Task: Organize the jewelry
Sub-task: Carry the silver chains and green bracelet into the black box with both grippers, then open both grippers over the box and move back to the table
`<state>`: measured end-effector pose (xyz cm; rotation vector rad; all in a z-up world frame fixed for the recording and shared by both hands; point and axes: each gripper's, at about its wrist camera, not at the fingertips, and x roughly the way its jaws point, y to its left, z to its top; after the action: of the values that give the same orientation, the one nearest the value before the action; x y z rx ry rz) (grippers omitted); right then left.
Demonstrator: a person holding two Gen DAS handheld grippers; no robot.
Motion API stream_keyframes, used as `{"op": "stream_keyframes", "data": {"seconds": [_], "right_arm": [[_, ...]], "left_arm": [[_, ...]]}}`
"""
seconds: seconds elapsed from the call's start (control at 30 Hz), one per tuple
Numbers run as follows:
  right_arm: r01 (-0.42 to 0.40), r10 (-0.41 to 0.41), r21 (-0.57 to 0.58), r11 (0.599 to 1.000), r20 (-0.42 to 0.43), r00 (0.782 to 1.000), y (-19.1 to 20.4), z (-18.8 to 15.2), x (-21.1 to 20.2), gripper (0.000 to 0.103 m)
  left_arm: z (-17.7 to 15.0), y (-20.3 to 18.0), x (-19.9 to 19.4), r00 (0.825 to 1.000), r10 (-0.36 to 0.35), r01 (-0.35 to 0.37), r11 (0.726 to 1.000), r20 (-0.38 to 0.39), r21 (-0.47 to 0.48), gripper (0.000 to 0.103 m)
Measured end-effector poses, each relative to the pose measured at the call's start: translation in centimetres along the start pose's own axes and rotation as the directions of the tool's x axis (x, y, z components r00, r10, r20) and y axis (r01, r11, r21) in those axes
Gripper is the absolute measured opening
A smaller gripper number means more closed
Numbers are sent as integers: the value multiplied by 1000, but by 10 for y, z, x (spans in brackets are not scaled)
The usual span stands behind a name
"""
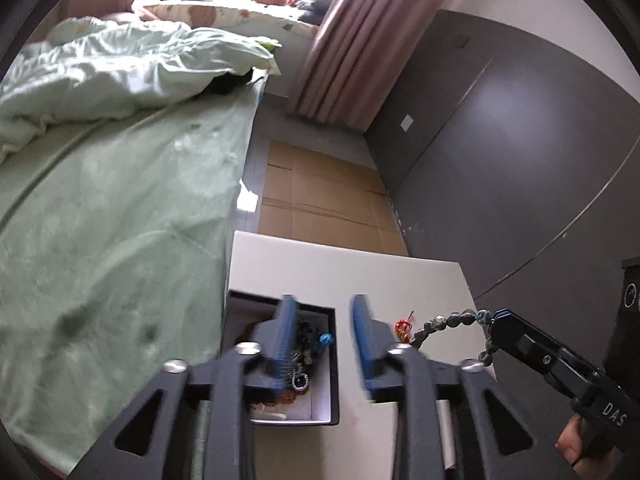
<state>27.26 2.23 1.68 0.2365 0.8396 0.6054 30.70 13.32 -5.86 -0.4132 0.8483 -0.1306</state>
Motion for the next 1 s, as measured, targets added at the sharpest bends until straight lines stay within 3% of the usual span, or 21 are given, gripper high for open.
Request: {"op": "stream_keyframes", "data": {"seconds": [0.07,0.43,0.5,0.6,0.77,1.0], "right_arm": [[-8,8,4,1000,-8,1000,0,0,5,11],[-67,70,42,997,-67,995,9,-4,49,12],[-91,95,47,995,-79,992,11,-4,58,13],[-116,129,104,988,-134,983,5,-6,72,51],[-108,120,105,989,-118,986,-4,-18,58,51],[-38,47,125,991,-73,996,-24,-34,20,51]], "left_arm": [[-5,6,-6,1000,13,-13,1000,24,-9,55],[-17,38,-31,996,73,-70,996,51,-50,60],[-18,41,-35,995,79,-76,996,56,-55,75],[-19,41,-40,993,87,-82,995,79,-61,93],[-22,38,-42,993,75,-70,996,96,-56,95],[-28,18,-37,996,32,-32,999,89,-10,95]]}}
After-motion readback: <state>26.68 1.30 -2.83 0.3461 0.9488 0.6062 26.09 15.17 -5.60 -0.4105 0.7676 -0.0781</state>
